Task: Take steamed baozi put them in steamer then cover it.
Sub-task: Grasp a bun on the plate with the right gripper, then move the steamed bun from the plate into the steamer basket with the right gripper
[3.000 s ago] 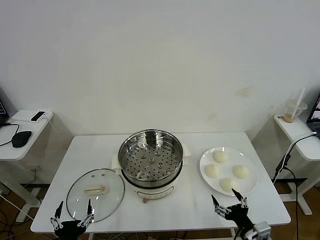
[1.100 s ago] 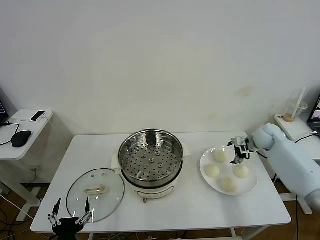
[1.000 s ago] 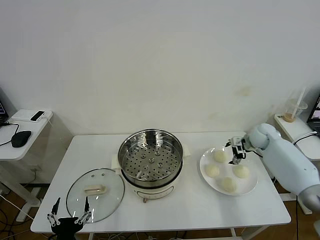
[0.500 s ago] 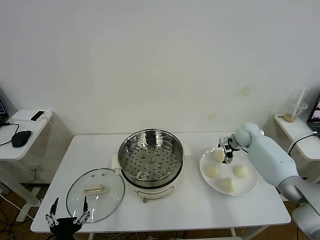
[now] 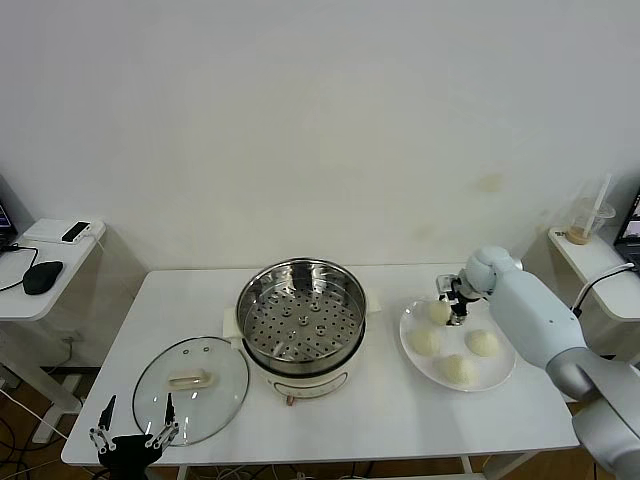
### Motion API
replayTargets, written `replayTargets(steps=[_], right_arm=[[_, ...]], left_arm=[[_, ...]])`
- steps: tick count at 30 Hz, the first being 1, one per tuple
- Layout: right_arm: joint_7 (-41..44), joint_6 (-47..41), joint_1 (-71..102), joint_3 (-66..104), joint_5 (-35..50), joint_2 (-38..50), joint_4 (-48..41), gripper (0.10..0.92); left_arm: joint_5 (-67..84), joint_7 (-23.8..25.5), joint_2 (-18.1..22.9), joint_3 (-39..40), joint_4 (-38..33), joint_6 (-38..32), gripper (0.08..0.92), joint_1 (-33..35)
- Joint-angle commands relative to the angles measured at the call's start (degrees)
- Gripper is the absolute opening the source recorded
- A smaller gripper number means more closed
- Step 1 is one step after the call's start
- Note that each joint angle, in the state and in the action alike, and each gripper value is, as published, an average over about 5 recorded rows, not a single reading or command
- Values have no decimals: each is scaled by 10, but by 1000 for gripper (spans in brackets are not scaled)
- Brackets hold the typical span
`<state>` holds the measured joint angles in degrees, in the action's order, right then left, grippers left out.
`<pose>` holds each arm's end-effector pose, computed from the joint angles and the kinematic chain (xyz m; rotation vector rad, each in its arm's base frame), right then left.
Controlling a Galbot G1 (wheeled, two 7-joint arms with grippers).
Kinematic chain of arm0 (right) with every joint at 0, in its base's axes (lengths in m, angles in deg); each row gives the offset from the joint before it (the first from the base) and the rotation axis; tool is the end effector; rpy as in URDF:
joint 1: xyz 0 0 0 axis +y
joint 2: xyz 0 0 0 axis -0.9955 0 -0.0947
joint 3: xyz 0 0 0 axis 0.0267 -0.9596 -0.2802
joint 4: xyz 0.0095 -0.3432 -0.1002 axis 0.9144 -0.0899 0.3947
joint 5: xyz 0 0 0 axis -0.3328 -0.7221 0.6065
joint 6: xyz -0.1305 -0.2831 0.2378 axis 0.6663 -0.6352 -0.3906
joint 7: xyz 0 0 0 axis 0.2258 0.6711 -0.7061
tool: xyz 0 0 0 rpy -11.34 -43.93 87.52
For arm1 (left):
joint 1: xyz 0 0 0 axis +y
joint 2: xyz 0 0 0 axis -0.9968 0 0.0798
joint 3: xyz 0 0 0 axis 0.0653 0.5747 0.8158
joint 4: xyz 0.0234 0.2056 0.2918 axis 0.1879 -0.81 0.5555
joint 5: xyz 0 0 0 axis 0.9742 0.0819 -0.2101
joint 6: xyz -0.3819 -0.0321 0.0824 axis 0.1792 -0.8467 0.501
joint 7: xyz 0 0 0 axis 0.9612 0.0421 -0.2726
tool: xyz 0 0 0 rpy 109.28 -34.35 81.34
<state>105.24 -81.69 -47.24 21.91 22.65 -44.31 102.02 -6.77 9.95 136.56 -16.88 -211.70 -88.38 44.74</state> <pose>0.6312 -0.1388 -0.2631 1.0996 -1.4044 1.5198 0.1129 0.0669 -0.3207 0.3305 -2.9357 -0.4183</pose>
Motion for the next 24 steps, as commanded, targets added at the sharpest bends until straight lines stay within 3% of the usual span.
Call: replayTargets(steps=[1, 6, 12, 24], right_arm=[[4, 1, -2, 0, -5, -3, -5, 599], [10, 3, -4, -4, 8, 12, 10, 533], [28, 2, -19, -20, 53, 54, 59, 518], [47, -35, -155, -103, 259, 141, 233, 526]], left_arm=[[0, -1, 0, 0, -1, 0, 823, 0], [0, -1, -1, -1, -3, 0, 823, 1], [2, -2, -1, 1, -6, 3, 823, 2], [18, -3, -11, 8, -5, 10, 823, -3]])
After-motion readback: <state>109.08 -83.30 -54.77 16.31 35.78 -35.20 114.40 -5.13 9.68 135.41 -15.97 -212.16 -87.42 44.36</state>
